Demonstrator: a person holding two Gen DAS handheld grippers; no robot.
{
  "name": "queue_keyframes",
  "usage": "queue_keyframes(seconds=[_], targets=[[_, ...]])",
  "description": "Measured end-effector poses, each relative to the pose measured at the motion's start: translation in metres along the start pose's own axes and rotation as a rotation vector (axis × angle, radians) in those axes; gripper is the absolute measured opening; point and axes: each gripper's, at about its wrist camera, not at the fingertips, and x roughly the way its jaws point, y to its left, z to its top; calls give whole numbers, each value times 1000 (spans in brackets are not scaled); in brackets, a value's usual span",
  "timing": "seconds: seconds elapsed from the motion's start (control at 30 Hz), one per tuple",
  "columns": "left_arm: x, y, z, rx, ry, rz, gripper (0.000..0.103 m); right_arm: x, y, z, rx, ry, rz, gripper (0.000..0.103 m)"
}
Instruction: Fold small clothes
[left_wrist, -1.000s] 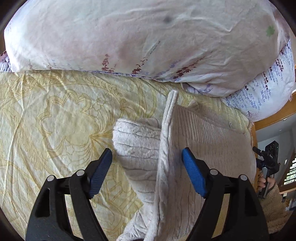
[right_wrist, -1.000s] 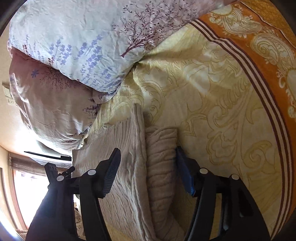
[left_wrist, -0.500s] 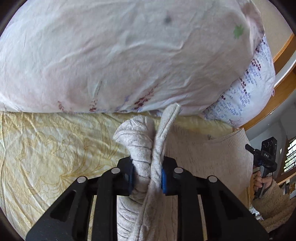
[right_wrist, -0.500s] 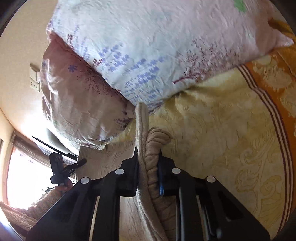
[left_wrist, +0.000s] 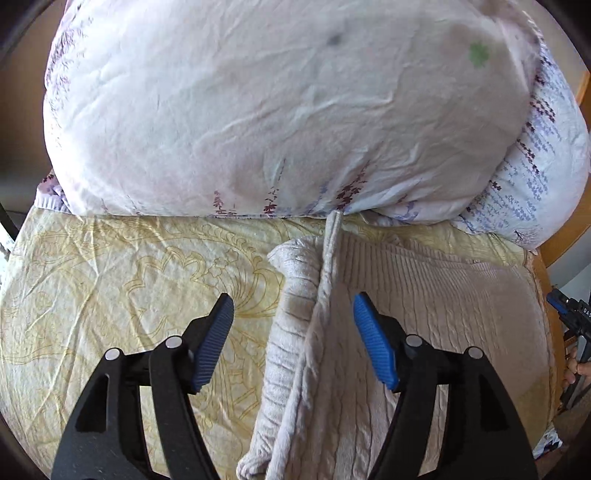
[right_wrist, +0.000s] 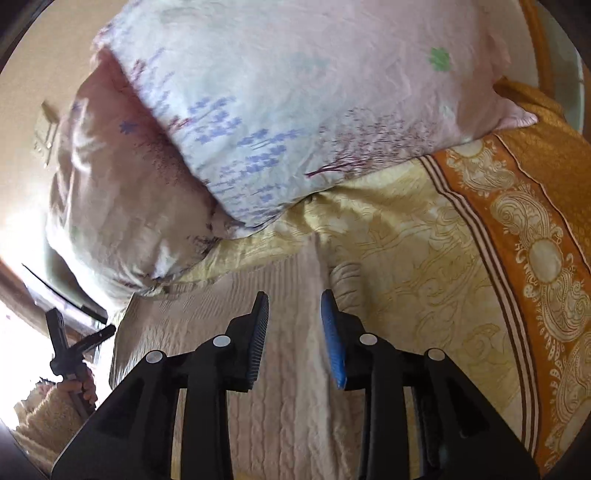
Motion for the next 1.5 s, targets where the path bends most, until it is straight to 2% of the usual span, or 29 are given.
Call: queue_keyframes(seconds=[0.03,0.1,0.17,0.23,0.3,0.37,0.43,0.47,0.5,0.53,0.6,0.63,0.7,0.73,0.77,0.8,0.93,1.13,1.27,1.4,1.5], targets=[[-9,-9,-3,26,-15,-3,74,0,10,-6,-39,17,13,31],[-23,-26,-14,84,-40,-19,90,11,29,-13,-100,57,3,31],[-33,-45,-24,124,-81,35,101,22,38,-24,-120,86,-8,31],[-35,-57,-30,158,-101,47,101,29,39,-33,-105,111,-30,31],[-25,-63,-31,148,-66,46,101,34,33,-39,-85,137,-82,33],[-8,-68,-36,147,-6,82,101,37,22,-43,-57,156,-150,34],[24,-63,-40,138,125,196,100,34,14,-45,-7,141,-123,34],[36,-55,-43,104,175,197,100,34,13,-45,2,141,-125,34],[32,-43,-44,23,156,138,99,35,16,-45,-4,143,-137,34],[27,-34,-42,-43,146,119,98,35,19,-45,-15,146,-151,34],[12,-15,-39,-128,96,62,96,34,24,-45,-35,149,-166,38],[7,-6,-38,-155,84,13,96,34,25,-46,-37,148,-161,44],[10,9,-35,-177,119,-84,95,35,28,-48,-40,146,-158,49],[15,13,-33,-171,150,-116,91,36,29,-49,-45,145,-158,52],[19,15,-31,-158,177,-122,83,37,31,-50,-53,145,-161,53],[23,16,-30,-140,198,-119,80,39,34,-50,-65,145,-167,53],[30,11,-24,-100,207,-116,80,44,39,-55,-112,148,-209,53],[42,2,-17,-82,214,-108,90,50,56,-56,-167,121,-262,56],[47,-7,-16,-49,219,-88,90,63,77,-48,-204,110,-272,67],[54,-14,-15,-50,216,-86,90,83,102,-50,-254,135,-312,75],[58,-19,-14,-58,210,-93,90,101,118,-56,-286,175,-379,93]])
